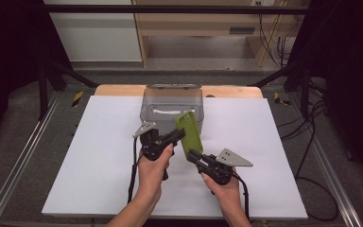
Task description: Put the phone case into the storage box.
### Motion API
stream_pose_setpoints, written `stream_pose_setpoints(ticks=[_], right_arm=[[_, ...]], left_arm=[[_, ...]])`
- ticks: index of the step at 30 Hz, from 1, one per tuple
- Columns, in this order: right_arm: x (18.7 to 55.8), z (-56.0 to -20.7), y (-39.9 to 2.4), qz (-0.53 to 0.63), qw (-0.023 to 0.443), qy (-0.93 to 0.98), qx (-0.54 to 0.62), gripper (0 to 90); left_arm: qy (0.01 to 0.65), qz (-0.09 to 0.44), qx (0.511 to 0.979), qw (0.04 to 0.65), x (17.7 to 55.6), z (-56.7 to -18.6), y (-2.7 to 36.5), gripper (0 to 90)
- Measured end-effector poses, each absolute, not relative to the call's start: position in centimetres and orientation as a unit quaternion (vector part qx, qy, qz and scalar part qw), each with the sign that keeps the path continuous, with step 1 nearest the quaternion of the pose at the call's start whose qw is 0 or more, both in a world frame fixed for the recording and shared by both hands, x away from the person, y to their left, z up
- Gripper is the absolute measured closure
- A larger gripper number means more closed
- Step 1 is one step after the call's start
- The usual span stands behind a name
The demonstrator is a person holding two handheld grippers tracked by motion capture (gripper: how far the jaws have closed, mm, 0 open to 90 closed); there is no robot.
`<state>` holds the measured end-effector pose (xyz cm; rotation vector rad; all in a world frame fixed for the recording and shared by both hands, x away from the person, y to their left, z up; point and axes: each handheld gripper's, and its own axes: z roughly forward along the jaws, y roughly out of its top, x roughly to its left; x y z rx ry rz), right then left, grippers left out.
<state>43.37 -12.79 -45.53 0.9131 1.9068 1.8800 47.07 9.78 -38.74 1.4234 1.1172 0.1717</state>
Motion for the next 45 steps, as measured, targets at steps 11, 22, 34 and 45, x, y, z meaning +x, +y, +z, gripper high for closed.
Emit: stream_pose_setpoints(ticks=[11, 22, 34, 45], right_arm=[[43.5, -45.2, -12.1, 0.580, 0.231, 0.708, 0.331, 26.8], [43.9, -45.8, -11.5, 0.531, 0.244, 0.737, 0.340, 7.2], [44.3, -44.8, -14.8, 0.528, 0.266, 0.724, 0.354, 6.6], [43.2, -46.3, -19.4, 0.545, 0.306, 0.682, 0.380, 4.8]], left_arm=[[0.474, 0.139, 0.634, 0.595, 47.1, -38.0, 11.6, 78.0], [0.468, 0.179, 0.641, 0.581, 46.8, -36.7, 14.4, 77.9], [0.470, 0.207, 0.653, 0.557, 47.2, -34.7, 17.5, 78.0], [0.476, 0.210, 0.652, 0.551, 48.1, -32.6, 18.6, 78.0]])
